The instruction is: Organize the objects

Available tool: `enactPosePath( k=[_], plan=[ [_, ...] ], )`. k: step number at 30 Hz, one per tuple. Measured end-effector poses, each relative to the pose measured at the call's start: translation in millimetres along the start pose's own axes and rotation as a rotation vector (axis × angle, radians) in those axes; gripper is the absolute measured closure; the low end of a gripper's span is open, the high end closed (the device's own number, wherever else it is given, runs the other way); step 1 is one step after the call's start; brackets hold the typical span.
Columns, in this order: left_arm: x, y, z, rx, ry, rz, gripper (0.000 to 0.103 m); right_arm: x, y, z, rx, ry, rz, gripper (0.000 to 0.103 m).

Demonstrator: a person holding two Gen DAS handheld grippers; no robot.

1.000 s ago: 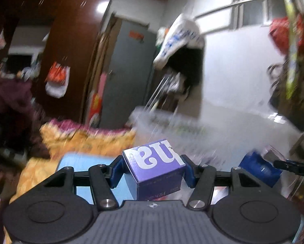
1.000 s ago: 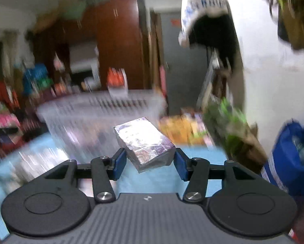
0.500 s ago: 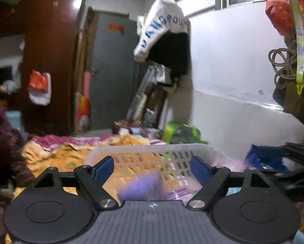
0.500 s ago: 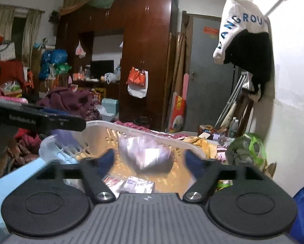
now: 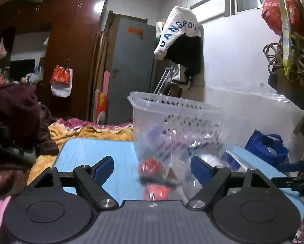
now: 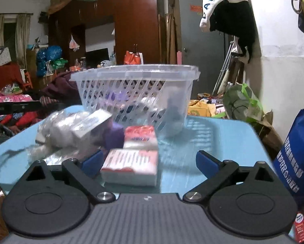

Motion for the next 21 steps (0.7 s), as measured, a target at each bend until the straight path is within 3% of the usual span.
enactPosePath(
  k=[4,8,9,10,12,14,21],
  plan=[
    [2.9,1.2,16.5,-0.061,0.027,0.004,0.018,-12.4,2.8,-6.5,0.01,-0.033,-0.033,0.009],
    [-15.4,2.8,28.1,-0.04,0.058,-0.029,0.019,-16.2,13.1,-15.6,0.024,-0.034,-0.056,0.017],
    [-22.0,3.3,28.5,-0.036,0.064,-0.044,0.023,-18.6,13.9,-16.6,0.026,-0.046,-0.064,0.018],
    [-30.2,4.9,29.9,-0.037,0.057,-0.073,0.035,-20.0,14.1,-16.7,0.027,-0.058,-0.069,0.019],
    [-43.5,9.9,32.3,-0.048,0.05,-0.131,0.043,-19.7,17.0,-18.4,0.029,-0.062,-0.069,0.02],
    [-51.6,15.4,34.9,-0.058,0.047,-0.182,0.042,-19.3,19.2,-21.7,0.037,-0.07,-0.075,0.02],
    [-56.1,16.9,43.6,-0.13,0.015,-0.217,0.037,-17.7,21.4,-22.0,0.03,-0.096,-0.075,0.025]
  ],
)
Point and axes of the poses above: each gripper's, at about its wrist camera, not at the fingertips, and x roughly against the way its jaws point, z to its right, y to its underside, the point moved 6 cm from there along -x, roughly the way its jaws point, and after that the axes turned 10 degrees about y, right-handed, at the moved point
